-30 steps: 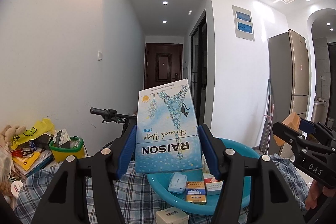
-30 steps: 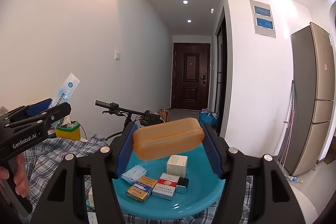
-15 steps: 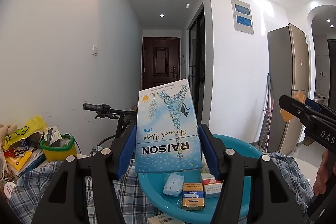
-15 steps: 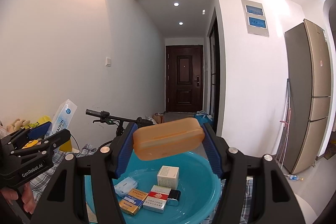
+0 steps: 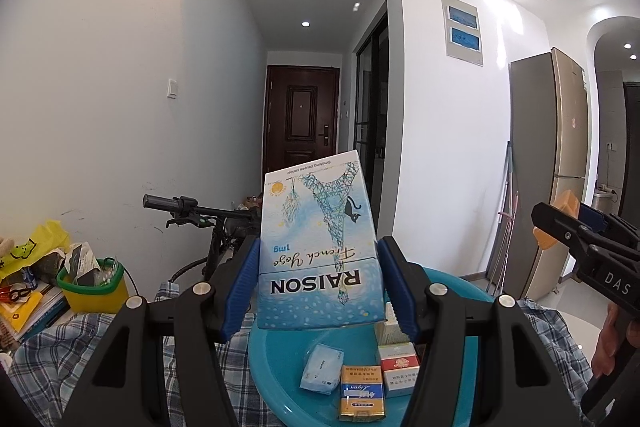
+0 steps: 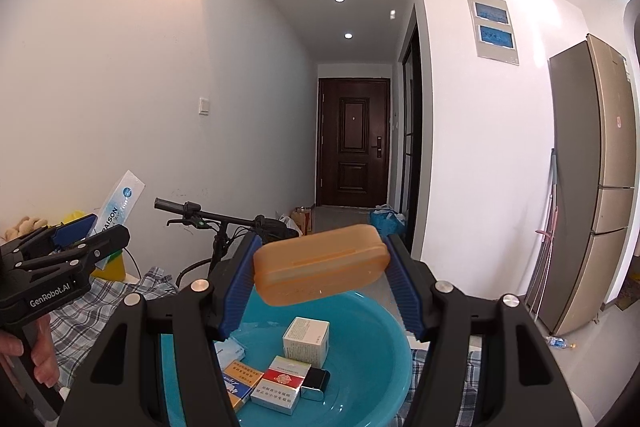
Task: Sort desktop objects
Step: 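Lift the RAISON box and soap bar with both grippers and carry them over the basin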
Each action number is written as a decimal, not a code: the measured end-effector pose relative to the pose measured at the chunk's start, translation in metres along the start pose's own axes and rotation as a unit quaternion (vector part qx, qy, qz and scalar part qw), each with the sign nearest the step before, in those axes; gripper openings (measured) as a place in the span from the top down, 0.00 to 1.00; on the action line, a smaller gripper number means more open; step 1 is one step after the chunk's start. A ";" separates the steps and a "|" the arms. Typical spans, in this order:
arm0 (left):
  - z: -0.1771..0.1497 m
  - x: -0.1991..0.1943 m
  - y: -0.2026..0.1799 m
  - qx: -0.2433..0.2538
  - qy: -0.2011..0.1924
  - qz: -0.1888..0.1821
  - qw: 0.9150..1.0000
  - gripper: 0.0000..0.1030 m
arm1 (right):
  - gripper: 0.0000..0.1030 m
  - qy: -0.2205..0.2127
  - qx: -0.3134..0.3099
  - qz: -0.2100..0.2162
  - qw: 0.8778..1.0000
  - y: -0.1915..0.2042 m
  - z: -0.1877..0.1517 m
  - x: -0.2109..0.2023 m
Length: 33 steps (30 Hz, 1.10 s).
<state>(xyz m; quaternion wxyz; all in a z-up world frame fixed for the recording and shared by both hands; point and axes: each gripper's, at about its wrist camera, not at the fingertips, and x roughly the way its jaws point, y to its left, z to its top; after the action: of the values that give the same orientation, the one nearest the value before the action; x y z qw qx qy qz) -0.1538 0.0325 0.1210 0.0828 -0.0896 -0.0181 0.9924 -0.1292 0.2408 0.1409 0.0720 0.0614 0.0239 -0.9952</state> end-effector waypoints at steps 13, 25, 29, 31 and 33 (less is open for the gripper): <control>0.005 0.025 -0.007 -0.011 -0.006 -0.008 1.000 0.40 | 0.41 -0.009 0.012 0.006 1.000 -0.010 0.011 0.020; 0.009 0.039 -0.004 -0.026 0.066 -0.009 0.997 0.40 | 0.41 0.037 0.009 0.008 0.999 -0.009 0.009 0.031; 0.005 0.053 -0.010 -0.011 0.126 -0.016 0.992 0.40 | 0.41 0.080 0.013 0.018 0.997 -0.007 0.002 0.042; 0.000 0.061 -0.015 0.005 0.151 -0.004 0.989 0.40 | 0.41 0.099 0.012 0.026 0.995 -0.006 -0.002 0.047; -0.006 0.072 -0.019 0.008 0.181 -0.001 0.983 0.40 | 0.41 0.126 0.007 0.036 0.991 -0.006 -0.007 0.056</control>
<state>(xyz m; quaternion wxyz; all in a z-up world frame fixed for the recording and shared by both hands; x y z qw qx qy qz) -0.2200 0.0631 0.1036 0.0868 -0.2669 0.0054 0.9598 -0.1839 0.2389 0.1269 0.1035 0.1880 0.0235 -0.9764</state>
